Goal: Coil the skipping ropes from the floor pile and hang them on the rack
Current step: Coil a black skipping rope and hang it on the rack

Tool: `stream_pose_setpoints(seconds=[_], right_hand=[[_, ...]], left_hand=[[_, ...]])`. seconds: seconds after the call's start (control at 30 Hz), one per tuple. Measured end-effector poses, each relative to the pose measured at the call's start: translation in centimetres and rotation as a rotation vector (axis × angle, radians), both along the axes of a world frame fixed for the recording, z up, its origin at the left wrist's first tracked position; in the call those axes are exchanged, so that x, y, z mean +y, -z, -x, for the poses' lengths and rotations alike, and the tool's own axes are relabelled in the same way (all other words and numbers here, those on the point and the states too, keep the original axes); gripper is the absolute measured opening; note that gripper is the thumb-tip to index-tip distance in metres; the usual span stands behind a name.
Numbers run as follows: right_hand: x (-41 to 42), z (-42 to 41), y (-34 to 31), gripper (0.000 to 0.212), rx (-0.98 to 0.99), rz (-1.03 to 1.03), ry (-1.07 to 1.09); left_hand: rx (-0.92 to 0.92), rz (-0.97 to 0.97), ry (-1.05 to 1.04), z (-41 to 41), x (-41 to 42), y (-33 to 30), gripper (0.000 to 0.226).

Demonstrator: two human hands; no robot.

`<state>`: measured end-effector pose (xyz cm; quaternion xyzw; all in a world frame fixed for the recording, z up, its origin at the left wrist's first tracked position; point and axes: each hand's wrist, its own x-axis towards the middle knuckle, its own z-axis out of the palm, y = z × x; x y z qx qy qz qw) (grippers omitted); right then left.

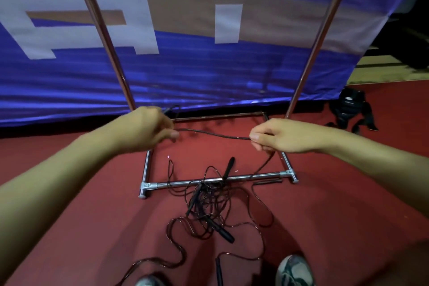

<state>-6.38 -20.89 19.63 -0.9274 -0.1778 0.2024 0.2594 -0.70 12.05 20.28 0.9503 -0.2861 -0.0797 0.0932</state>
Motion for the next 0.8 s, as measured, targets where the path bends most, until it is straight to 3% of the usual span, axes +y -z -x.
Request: stream_pose_setpoints(seconds=[0.13,0.17,0.27,0.37,0.5,0.63,0.8], right_hand=[[1.9,0.5,-0.9,0.036,-0.170,0.045,-0.100],[2.5,0.7,-1.3,0.036,-0.188,0.024,-0.095],[3.6,1.5,-3.0,0.037,-0.245,-0.075,-0.042],[3.2,1.9,-4.9,0.040,-0.268,-0.103,-0.020],[0.5,1.2,-5.3,0.052,0.006,0.155,-0.013],[0.0,1.2,-5.4,0.048,-0.006,0.023,-0.006],[1.9,2.0,-6.1,0.045,-0.121,0.051,-0.072]], left_hand=[[0.059,0.107,0.088,1.4,-3.0,-0.8,0.059],[0.080,0.150,0.135,1.9,-3.9,-1.2,0.059],[0.072,0.237,0.245,3.6,-6.7,-2.0,0.029],[-0.019,0.290,0.263,3.8,-7.2,-3.4,0.028],[-0.153,0.204,0.125,2.0,-4.6,-5.1,0.033],[-0.133,0.068,-0.020,1.4,-2.9,-4.3,0.023],[-0.105,0.216,-0.001,3.6,-5.1,-5.3,0.077]])
